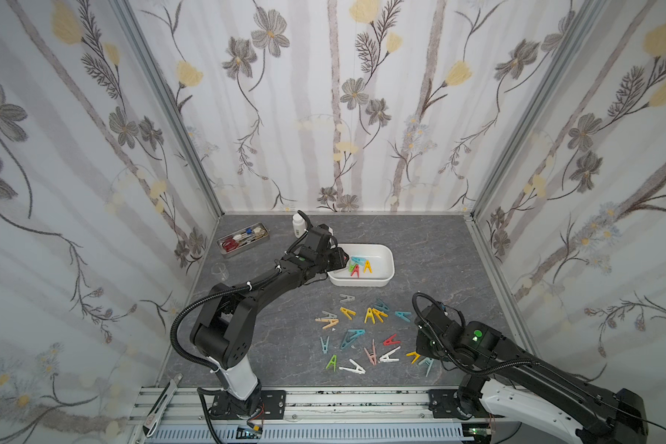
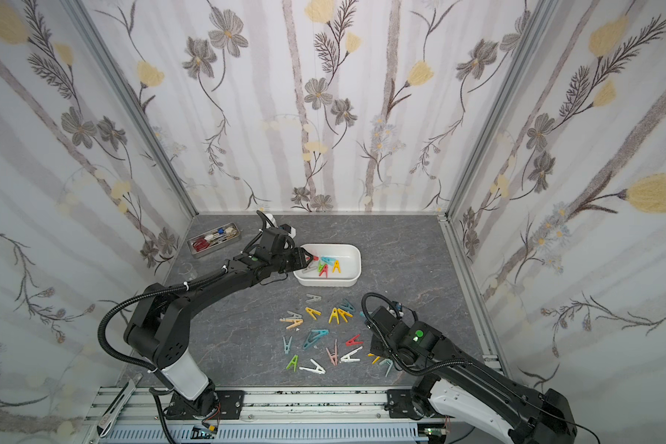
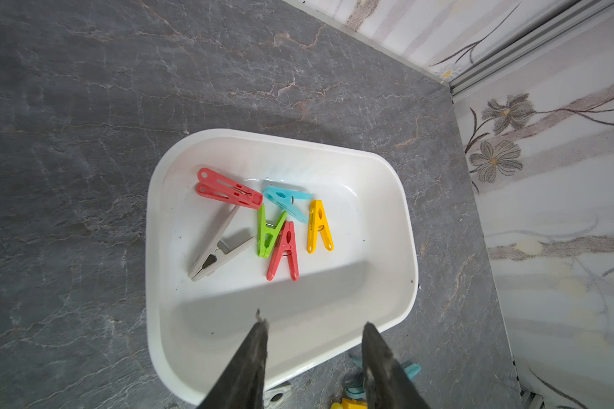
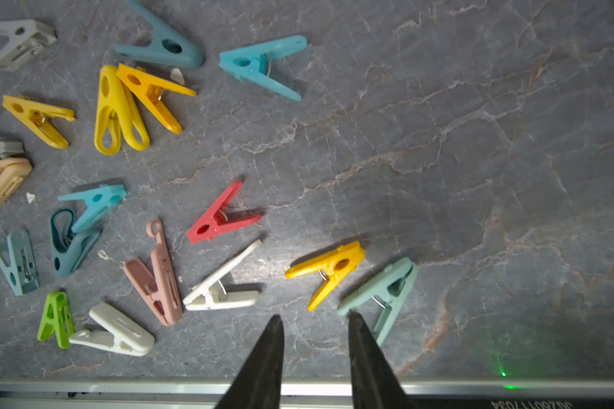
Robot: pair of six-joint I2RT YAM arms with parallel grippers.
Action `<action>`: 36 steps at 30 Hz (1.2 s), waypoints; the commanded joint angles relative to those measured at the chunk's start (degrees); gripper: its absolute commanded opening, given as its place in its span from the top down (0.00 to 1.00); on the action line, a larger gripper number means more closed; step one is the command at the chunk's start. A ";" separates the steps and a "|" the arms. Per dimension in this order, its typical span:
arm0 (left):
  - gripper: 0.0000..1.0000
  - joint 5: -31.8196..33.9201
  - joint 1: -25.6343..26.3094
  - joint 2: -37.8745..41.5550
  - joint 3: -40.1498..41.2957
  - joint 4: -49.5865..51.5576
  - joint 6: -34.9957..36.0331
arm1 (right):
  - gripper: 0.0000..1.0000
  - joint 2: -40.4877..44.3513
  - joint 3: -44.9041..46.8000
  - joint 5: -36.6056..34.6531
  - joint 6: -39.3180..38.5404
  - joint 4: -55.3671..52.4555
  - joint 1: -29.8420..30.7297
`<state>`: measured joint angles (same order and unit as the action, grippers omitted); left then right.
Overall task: Put the clothespins into the storage box
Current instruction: Pick up the clothespin from the center of the board.
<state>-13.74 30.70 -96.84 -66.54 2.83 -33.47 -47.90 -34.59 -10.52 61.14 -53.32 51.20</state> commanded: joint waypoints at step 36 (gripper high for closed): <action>0.56 -0.58 -0.81 4.82 4.42 -3.09 -2.03 | 0.87 5.01 15.19 4.11 9.88 6.78 0.57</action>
<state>-13.82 29.98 -92.18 -61.58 0.73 -34.96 -42.59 -18.63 -5.93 70.87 -44.25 51.72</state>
